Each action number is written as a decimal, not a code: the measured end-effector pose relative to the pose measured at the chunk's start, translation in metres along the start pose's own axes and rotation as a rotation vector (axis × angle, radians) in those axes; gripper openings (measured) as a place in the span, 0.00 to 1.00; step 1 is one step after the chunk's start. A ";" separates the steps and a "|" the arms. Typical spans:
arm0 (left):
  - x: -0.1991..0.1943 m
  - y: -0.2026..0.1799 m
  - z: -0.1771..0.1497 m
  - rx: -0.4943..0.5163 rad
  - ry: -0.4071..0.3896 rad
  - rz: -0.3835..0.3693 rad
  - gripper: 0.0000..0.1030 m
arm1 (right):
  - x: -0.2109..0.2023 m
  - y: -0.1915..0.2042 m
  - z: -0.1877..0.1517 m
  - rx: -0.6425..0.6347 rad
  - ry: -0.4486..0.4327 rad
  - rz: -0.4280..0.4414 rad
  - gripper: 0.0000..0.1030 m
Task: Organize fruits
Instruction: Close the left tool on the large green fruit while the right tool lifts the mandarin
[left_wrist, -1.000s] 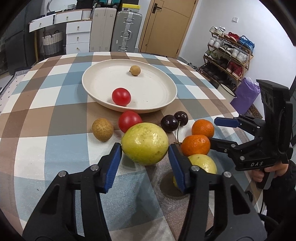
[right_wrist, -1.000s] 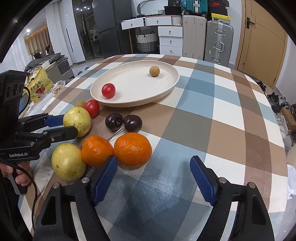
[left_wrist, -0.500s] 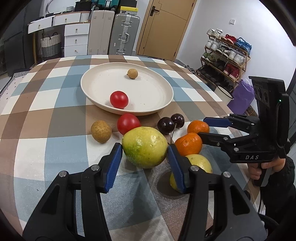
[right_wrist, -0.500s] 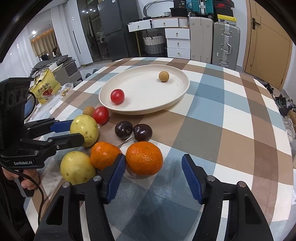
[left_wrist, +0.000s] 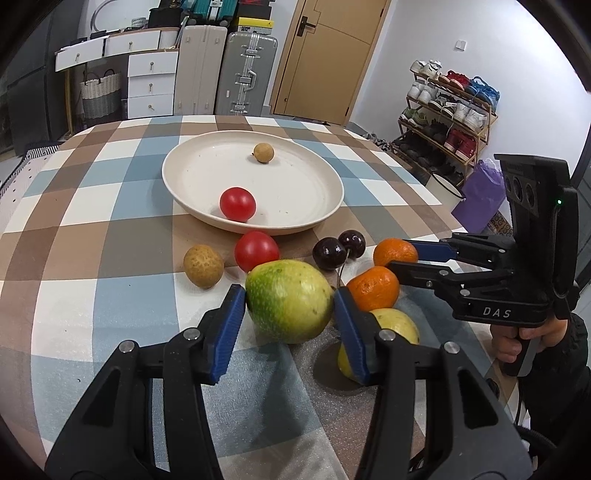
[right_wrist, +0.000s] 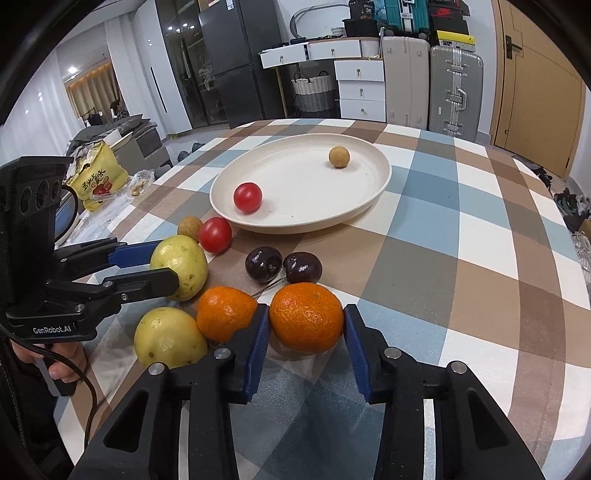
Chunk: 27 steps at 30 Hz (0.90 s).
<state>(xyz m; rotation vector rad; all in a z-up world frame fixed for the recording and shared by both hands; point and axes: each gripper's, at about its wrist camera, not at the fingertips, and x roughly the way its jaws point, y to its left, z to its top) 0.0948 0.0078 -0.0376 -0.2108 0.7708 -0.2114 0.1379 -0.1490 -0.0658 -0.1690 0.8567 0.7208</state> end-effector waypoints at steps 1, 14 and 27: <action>-0.002 0.001 0.000 0.000 -0.004 -0.002 0.45 | -0.002 0.000 0.000 0.003 -0.006 0.000 0.39; 0.011 0.001 -0.003 0.005 0.079 -0.026 0.49 | -0.010 -0.001 -0.001 -0.003 -0.014 -0.020 0.39; -0.006 0.002 0.003 0.002 -0.009 0.026 0.48 | -0.019 -0.010 0.001 0.011 -0.054 -0.023 0.39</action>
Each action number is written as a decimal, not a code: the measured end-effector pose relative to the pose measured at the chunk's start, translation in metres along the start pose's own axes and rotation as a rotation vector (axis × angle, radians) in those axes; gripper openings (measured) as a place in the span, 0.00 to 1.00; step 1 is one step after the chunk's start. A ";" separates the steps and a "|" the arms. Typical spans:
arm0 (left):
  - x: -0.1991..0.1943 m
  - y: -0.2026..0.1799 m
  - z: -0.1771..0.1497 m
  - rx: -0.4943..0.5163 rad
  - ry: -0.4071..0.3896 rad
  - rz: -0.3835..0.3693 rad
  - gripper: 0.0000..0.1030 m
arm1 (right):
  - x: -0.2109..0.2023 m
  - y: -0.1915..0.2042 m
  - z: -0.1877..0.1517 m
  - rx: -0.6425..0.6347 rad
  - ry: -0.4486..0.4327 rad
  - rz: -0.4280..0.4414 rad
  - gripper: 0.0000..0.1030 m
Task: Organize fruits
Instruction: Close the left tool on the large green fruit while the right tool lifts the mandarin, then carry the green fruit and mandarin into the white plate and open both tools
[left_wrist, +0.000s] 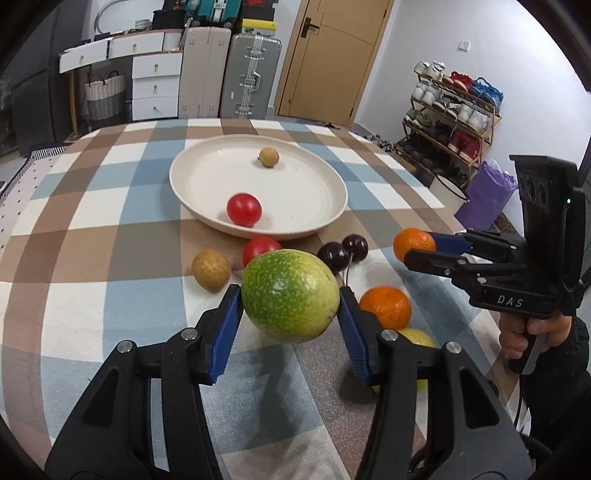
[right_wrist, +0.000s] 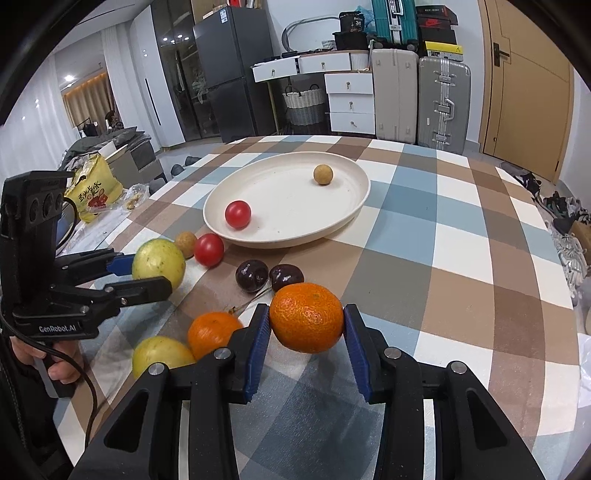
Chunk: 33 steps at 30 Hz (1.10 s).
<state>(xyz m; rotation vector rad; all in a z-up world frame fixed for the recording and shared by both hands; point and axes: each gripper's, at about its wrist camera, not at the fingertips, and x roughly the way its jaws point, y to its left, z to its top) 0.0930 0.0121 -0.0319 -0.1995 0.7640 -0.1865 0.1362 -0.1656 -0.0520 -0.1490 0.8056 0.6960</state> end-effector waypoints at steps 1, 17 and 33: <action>-0.003 0.000 0.002 -0.001 -0.012 0.004 0.48 | -0.001 -0.001 0.001 0.002 -0.007 0.002 0.39; -0.009 0.004 0.040 0.025 -0.119 0.071 0.48 | -0.003 0.002 0.035 0.009 -0.125 0.029 0.39; 0.026 0.013 0.084 0.056 -0.150 0.092 0.48 | 0.021 0.001 0.065 0.020 -0.155 0.052 0.39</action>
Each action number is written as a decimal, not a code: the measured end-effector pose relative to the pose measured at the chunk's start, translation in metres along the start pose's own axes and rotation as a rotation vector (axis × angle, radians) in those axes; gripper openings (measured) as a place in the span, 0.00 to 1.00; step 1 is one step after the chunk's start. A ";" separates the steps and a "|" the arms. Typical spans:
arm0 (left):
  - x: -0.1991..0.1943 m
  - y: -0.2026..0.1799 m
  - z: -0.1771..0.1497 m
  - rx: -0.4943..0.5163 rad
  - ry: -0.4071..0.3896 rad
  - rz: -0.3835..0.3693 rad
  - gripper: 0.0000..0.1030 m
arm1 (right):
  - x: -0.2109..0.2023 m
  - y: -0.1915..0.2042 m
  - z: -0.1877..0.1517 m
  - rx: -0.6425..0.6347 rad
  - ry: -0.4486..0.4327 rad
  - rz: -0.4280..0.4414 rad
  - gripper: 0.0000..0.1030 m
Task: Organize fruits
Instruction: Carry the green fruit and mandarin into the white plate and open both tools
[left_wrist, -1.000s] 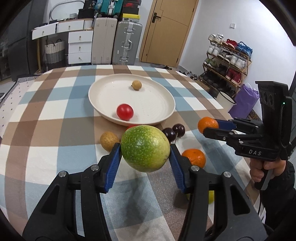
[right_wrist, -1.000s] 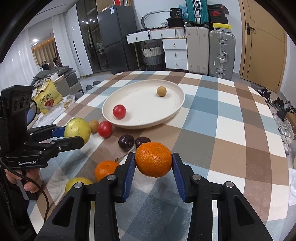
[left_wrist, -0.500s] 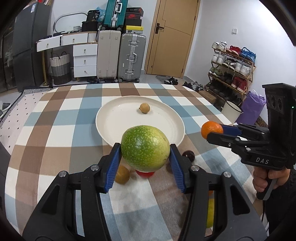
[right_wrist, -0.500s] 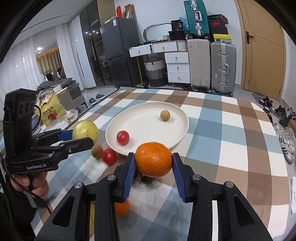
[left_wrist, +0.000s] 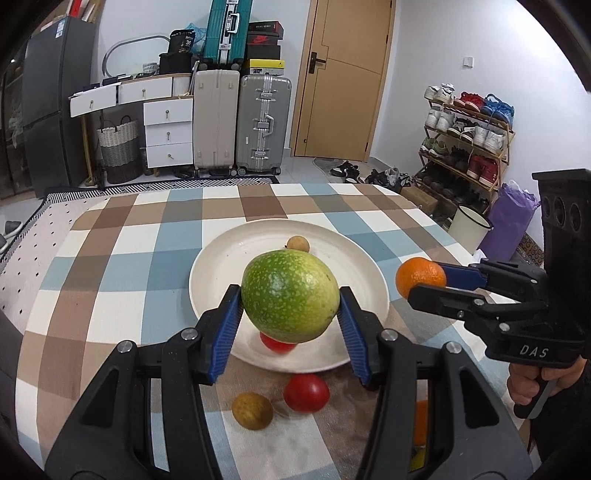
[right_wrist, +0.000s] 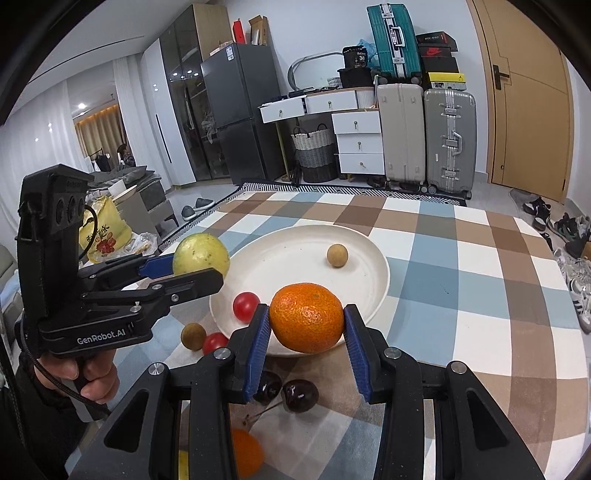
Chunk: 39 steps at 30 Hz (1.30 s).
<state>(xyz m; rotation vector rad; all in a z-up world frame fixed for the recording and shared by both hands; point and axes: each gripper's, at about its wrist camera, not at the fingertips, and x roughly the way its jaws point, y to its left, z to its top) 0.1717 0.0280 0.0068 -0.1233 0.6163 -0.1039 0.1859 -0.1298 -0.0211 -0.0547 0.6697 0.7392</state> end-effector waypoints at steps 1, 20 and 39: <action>0.003 0.001 0.002 0.000 -0.001 0.002 0.48 | 0.002 0.000 0.002 0.001 0.002 0.001 0.39; 0.037 0.013 -0.008 -0.019 0.045 0.026 0.48 | 0.057 -0.007 0.001 0.034 0.109 -0.038 0.39; 0.034 0.004 -0.009 -0.008 0.037 0.013 0.54 | 0.024 -0.014 -0.006 0.018 0.043 -0.090 0.56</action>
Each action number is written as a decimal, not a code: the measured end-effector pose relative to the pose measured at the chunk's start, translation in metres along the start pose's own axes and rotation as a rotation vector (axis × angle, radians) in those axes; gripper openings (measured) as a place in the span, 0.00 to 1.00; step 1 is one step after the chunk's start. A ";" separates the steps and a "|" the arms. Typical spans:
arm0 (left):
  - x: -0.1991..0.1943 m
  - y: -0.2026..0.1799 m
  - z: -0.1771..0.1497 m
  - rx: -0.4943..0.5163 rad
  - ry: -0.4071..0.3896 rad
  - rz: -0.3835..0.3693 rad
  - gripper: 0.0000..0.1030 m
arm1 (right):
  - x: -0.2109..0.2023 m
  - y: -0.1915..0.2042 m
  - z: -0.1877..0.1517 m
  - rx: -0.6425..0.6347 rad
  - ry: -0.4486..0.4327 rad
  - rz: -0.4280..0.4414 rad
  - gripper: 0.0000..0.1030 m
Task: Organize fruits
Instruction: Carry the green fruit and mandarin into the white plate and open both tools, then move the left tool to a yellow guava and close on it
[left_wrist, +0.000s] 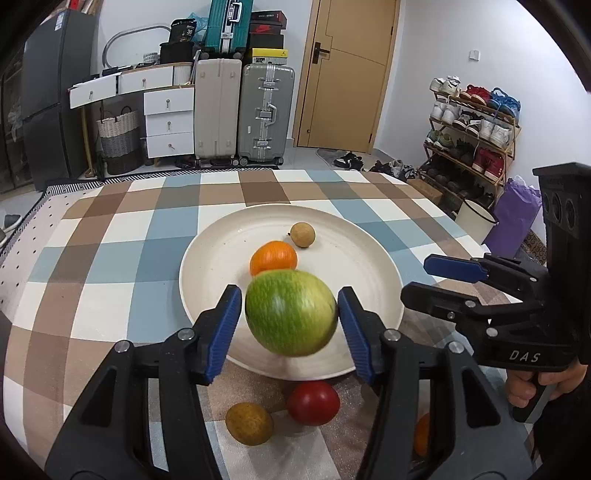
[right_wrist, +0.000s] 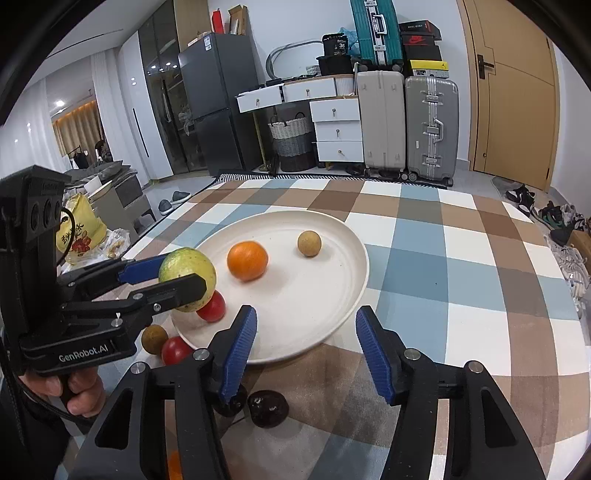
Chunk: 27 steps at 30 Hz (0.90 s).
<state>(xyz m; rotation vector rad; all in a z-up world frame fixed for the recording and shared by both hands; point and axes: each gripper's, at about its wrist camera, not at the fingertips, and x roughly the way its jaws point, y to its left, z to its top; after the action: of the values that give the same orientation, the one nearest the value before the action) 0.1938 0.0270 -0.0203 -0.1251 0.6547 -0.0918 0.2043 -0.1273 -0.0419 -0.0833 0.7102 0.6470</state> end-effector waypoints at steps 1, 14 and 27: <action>-0.002 0.000 0.000 0.000 -0.005 0.000 0.57 | 0.000 0.000 -0.001 -0.001 0.000 -0.002 0.56; -0.029 0.005 -0.011 -0.008 -0.035 0.048 0.85 | -0.011 -0.005 -0.005 0.014 -0.015 0.003 0.81; -0.066 0.007 -0.027 -0.043 -0.053 0.084 0.99 | -0.030 -0.007 -0.016 0.040 0.009 0.019 0.99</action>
<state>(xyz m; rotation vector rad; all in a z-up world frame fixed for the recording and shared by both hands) 0.1258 0.0395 -0.0033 -0.1406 0.6089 0.0064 0.1819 -0.1526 -0.0359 -0.0423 0.7330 0.6504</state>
